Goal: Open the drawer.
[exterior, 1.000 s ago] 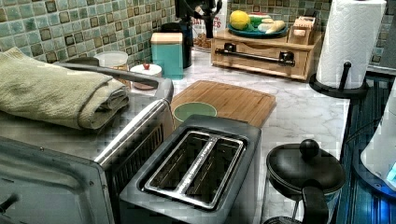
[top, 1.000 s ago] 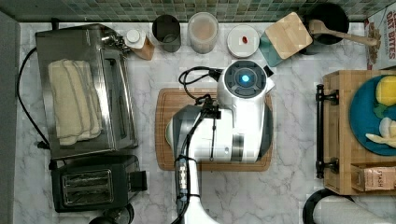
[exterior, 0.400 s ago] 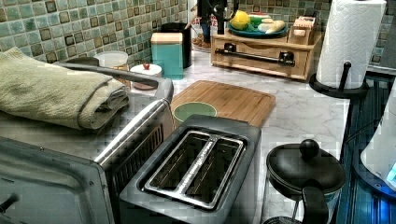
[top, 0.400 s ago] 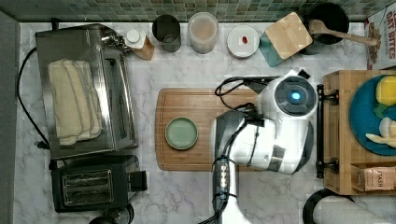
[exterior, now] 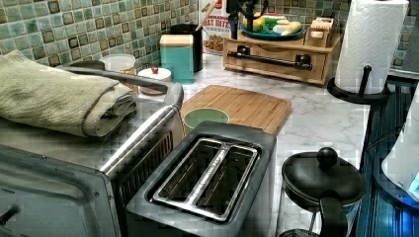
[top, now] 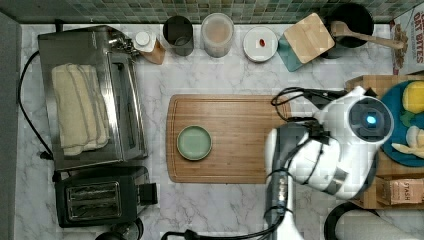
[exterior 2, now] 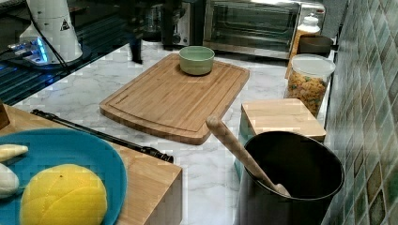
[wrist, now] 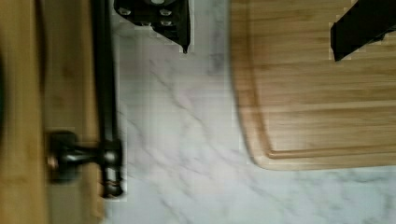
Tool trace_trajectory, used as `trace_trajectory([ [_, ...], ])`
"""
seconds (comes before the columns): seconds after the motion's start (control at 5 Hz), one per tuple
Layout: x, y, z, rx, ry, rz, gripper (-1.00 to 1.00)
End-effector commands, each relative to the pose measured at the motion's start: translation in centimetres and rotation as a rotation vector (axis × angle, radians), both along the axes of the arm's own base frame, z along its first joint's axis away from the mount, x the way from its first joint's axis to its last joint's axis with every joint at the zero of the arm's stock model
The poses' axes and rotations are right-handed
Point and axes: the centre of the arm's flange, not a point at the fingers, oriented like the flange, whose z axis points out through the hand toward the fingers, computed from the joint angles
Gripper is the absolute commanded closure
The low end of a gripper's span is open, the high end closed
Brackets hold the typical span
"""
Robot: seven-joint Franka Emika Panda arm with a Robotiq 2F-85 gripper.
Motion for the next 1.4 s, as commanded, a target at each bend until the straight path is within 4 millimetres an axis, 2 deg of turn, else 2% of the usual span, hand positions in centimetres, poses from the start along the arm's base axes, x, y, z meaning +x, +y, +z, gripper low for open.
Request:
trace_trajectory([
  [0.2,-2.0,-10.4,-2.4,-0.038,-0.001,0.060,-1.00],
  [0.6,-2.8,-11.4,-4.5,-0.020,-0.030,0.065,-1.00],
  [0.8,-3.3,-13.3,-6.0,-0.027,-0.048,0.114,-1.00],
  [1.0,-2.6,-15.0,-7.4,0.007,-0.087,0.132,-1.00],
  [1.2,-2.3,-15.2,-8.7,0.007,-0.092,0.155,-1.00],
  [1.4,-2.3,-14.5,-9.0,0.012,-0.033,0.139,-1.00],
])
